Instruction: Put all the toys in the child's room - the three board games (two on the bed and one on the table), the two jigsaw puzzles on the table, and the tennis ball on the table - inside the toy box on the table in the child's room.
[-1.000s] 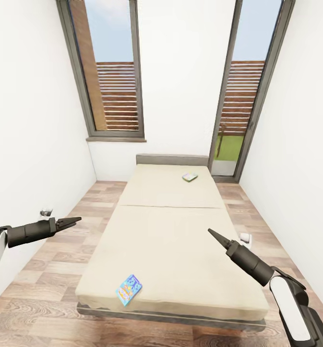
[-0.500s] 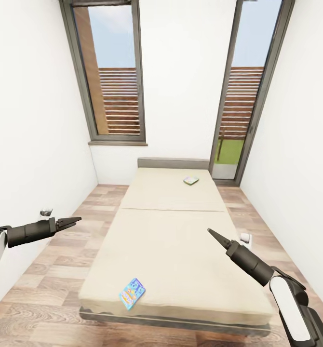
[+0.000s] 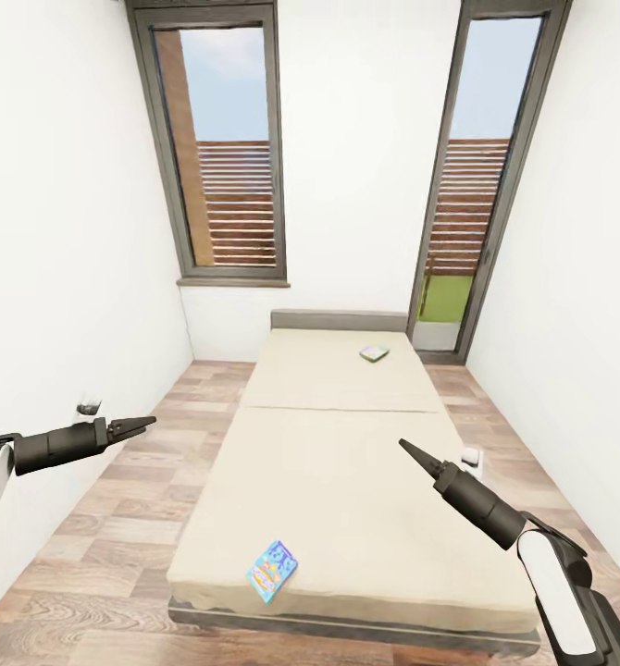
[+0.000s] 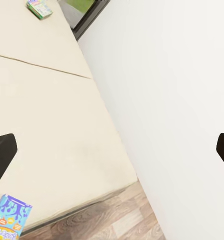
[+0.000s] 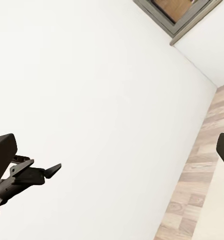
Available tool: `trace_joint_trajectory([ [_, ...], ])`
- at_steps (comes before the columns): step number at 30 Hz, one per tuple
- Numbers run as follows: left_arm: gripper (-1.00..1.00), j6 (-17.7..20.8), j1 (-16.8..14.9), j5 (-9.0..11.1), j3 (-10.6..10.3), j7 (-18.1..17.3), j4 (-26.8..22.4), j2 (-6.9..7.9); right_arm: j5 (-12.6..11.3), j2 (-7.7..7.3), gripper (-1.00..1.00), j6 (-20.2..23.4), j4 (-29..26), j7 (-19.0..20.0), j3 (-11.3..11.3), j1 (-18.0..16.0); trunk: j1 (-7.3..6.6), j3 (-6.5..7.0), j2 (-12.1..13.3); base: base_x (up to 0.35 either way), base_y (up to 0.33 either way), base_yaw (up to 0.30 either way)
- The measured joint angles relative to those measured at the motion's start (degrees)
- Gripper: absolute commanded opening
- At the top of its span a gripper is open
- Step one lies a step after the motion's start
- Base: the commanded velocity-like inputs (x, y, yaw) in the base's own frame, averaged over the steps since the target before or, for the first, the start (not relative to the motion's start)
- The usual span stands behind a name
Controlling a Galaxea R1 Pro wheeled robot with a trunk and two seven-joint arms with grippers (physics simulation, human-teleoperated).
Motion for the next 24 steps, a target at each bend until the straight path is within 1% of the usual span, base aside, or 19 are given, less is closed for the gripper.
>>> trace_joint_trajectory([
  [8,1.00,0.00,0.00,0.02,-0.05,-0.03,-0.01,0.01,-0.09,-0.06,1.00,0.00,0.29,0.04,-0.01,0.03,0.00,0.76,0.00,0.000,0.038,0.000],
  [17,1.00,0.00,0.00,0.03,-0.07,-0.09,-0.02,0.00,-0.04,0.00,1.00,0.00,0.45,0.00,-0.01,0.01,0.00,1.61,0.00,0.000,0.205,0.000],
  [24,1.00,0.00,0.00,0.04,-0.01,-0.07,0.00,0.01,-0.08,-0.05,1.00,0.00,0.47,-0.01,-0.01,0.03,0.00,2.28,0.01,0.000,0.081,0.000],
])
